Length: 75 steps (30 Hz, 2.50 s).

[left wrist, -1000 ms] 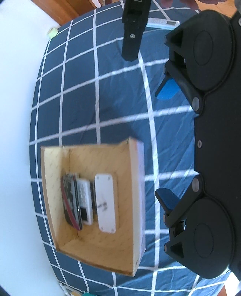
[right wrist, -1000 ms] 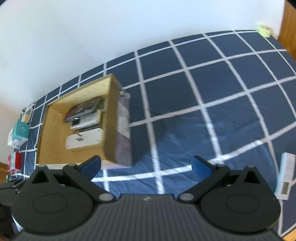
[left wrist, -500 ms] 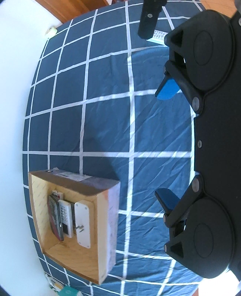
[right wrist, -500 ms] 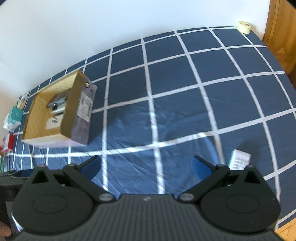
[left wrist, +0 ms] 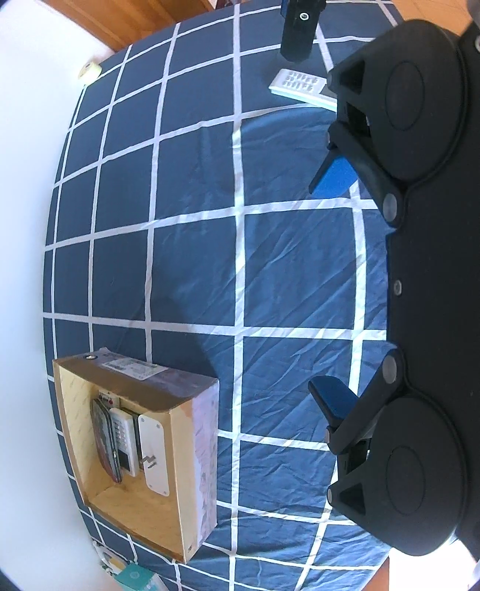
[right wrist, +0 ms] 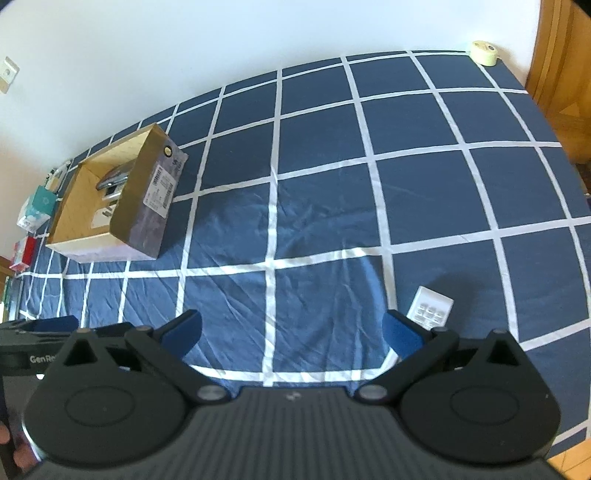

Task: Organize objects
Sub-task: 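Move the right tool away from the box toward the white air-conditioner remote, then lower the right tool over the white remote and close on it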

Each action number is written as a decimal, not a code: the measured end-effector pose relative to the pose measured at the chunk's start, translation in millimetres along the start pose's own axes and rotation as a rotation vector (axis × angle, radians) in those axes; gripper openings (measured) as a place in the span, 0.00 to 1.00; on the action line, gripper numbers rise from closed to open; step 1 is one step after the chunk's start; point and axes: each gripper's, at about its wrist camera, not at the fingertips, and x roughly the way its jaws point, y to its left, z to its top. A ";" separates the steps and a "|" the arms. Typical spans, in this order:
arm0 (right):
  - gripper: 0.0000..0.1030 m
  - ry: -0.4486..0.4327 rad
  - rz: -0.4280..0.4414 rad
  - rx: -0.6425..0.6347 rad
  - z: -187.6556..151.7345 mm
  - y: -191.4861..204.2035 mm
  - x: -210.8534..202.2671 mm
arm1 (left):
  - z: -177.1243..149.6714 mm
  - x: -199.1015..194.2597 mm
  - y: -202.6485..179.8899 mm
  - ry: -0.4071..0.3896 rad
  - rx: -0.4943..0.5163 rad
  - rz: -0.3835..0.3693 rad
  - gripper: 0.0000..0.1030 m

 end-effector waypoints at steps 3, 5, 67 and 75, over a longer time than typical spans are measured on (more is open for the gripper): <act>1.00 0.000 -0.018 0.005 -8.3 -3.4 -4.4 | -6.5 -1.7 -2.9 -0.005 0.014 -0.011 1.00; 1.00 0.000 -0.027 0.005 -14.7 -5.5 -6.7 | -10.1 -1.8 -5.5 -0.009 0.021 -0.015 1.00; 0.73 0.558 0.114 -0.897 27.3 -85.5 154.6 | -106.4 106.0 -134.5 0.186 -0.596 0.081 1.00; 0.74 0.530 0.056 -0.668 30.8 -99.9 153.3 | -103.5 110.9 -140.6 0.201 -0.528 0.037 1.00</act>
